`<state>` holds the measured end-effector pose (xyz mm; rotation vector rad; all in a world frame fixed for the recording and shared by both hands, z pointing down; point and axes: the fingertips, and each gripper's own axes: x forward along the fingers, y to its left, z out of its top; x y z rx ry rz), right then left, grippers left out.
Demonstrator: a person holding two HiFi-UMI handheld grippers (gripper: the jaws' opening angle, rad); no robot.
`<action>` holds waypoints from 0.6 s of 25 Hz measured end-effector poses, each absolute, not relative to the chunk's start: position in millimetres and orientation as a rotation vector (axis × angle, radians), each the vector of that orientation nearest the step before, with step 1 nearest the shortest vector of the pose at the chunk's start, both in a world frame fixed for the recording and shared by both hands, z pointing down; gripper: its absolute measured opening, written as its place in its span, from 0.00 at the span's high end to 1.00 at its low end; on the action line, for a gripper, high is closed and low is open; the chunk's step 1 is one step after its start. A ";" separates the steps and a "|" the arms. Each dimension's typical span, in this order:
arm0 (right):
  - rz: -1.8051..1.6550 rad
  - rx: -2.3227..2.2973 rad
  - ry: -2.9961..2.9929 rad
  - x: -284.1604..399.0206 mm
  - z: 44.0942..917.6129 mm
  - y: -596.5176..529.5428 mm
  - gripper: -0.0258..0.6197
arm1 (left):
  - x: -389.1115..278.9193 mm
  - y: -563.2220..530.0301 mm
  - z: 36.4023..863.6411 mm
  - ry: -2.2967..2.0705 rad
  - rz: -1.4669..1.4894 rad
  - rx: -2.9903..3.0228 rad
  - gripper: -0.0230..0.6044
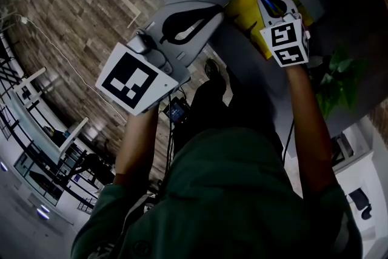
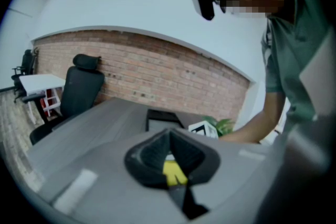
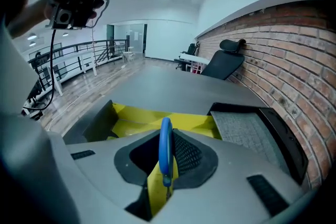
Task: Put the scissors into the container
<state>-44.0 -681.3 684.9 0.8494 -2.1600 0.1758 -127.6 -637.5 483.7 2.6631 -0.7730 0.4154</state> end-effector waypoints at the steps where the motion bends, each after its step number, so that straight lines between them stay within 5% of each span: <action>1: 0.172 0.837 -2.152 -44.7 686.5 -680.0 0.88 | -128.6 -637.0 482.7 -0.775 0.415 2.664 0.96; 15: 0.195 0.646 -2.063 -55.3 697.3 -654.0 0.82 | -144.8 -624.2 460.9 -0.835 0.394 2.690 0.96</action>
